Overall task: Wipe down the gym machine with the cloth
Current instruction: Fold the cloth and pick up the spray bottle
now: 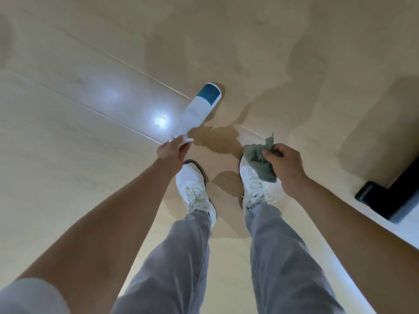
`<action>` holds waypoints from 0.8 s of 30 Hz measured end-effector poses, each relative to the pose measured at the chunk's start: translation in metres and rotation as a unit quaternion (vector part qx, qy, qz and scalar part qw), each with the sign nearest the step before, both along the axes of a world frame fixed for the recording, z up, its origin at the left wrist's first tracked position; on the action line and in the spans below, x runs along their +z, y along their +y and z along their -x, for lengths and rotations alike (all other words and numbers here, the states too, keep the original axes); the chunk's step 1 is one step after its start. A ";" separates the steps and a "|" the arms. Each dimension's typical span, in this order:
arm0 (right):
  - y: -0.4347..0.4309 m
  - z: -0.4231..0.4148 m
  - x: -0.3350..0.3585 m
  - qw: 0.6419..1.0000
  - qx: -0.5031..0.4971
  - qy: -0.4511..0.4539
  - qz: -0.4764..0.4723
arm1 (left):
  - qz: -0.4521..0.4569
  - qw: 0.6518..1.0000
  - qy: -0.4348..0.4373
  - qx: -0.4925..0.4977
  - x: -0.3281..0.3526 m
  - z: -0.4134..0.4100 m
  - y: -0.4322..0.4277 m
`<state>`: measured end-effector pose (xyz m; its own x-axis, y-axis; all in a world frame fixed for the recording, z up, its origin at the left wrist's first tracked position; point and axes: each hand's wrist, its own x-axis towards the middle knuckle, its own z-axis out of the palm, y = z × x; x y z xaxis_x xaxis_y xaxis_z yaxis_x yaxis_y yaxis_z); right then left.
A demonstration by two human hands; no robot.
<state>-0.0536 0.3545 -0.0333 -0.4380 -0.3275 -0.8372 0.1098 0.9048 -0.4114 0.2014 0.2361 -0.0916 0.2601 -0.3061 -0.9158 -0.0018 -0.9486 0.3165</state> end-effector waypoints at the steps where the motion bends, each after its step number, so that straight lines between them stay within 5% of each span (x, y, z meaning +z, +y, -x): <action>1: 0.000 0.005 0.010 1.000 -0.012 0.002 0.006 | -0.003 1.000 -0.018 0.019 0.012 0.014 -0.007; 4: 0.000 0.025 0.037 0.998 -0.052 0.018 0.028 | 0.047 0.988 -0.044 -0.138 0.042 0.059 -0.027; 9: 0.012 0.066 0.068 0.992 -0.114 0.031 0.044 | 0.099 0.915 -0.058 -0.387 0.066 0.134 -0.052; 19: 0.074 0.156 0.086 0.971 -0.234 0.039 0.033 | 0.254 0.669 -0.005 -0.698 0.065 0.339 -0.015; 24: 0.099 0.191 0.075 0.960 -0.272 0.053 0.035 | 0.249 0.591 0.027 -0.767 0.036 0.390 0.013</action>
